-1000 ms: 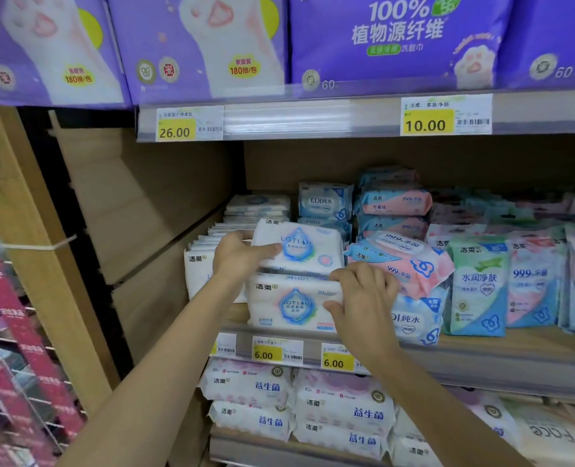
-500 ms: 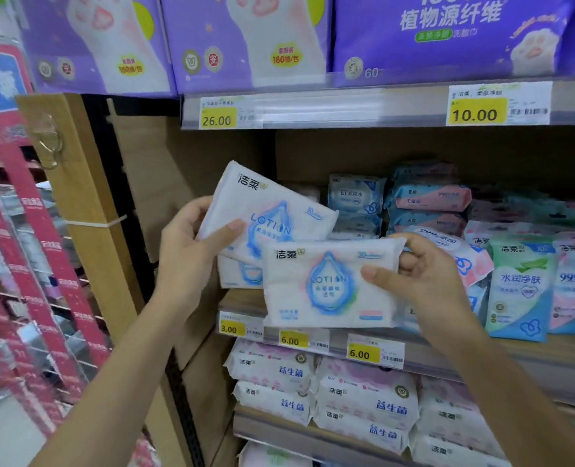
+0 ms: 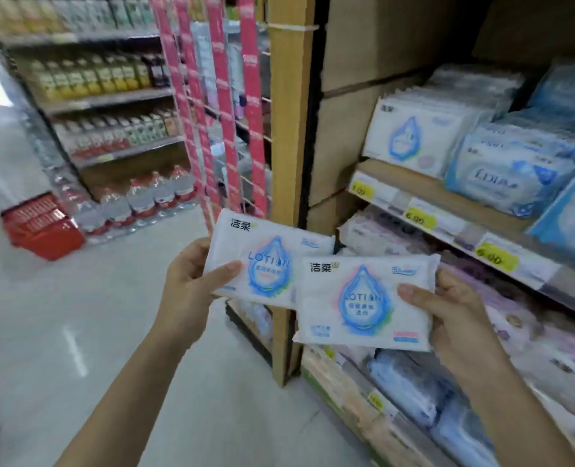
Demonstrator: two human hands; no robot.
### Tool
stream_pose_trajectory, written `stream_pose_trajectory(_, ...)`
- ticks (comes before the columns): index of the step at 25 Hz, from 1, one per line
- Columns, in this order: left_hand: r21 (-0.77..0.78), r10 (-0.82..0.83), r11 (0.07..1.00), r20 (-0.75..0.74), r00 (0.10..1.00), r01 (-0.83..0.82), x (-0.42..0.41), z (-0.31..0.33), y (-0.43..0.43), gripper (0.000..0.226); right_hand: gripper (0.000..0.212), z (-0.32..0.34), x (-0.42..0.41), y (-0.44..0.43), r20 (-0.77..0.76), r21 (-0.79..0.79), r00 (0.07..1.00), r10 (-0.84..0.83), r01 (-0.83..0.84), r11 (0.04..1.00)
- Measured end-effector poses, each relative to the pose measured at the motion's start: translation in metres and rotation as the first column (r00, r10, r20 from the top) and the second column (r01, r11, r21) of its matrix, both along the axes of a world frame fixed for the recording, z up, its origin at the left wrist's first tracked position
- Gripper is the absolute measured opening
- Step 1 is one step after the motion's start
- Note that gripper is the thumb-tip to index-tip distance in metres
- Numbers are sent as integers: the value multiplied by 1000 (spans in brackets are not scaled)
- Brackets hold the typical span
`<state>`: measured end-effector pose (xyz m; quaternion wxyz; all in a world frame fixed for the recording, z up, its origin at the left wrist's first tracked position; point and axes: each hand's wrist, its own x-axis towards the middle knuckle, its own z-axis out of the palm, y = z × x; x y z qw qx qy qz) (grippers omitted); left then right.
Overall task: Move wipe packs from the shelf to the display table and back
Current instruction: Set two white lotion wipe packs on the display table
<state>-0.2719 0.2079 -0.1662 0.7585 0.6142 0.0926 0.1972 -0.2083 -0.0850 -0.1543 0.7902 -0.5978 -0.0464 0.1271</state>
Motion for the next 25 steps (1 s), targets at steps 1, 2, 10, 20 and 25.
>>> stream_pose_trajectory(1, -47, 73, 996, -43, 996, -75, -28, -17, 4, 32, 67, -12, -7, 11, -46, -8, 996, 82, -82, 997)
stream_pose_trajectory(2, -89, 147, 984, -88, 985, -154, -54, -33, 9, 32, 56, -21, -15, 24, -95, -4, 982, 164, -165, 986)
stream_pose_trajectory(10, -202, 684, 639, -293, 668, -742, -313, -94, 48, 43, 45, -68, -124, 198, -266, 57, 670, 693, -707, 705)
stream_pose_trajectory(20, -247, 908, 42, -394, 140, -968, -593, -120, 93, 38, 36, -78, -380, 441, -304, -30, 176, 936, -984, 175)
stream_pose_trajectory(25, -215, 907, -57, -420, 40, -975, -685, -119, 156, 43, 39, -91, -474, 519, -366, -15, 65, 928, -998, 64)
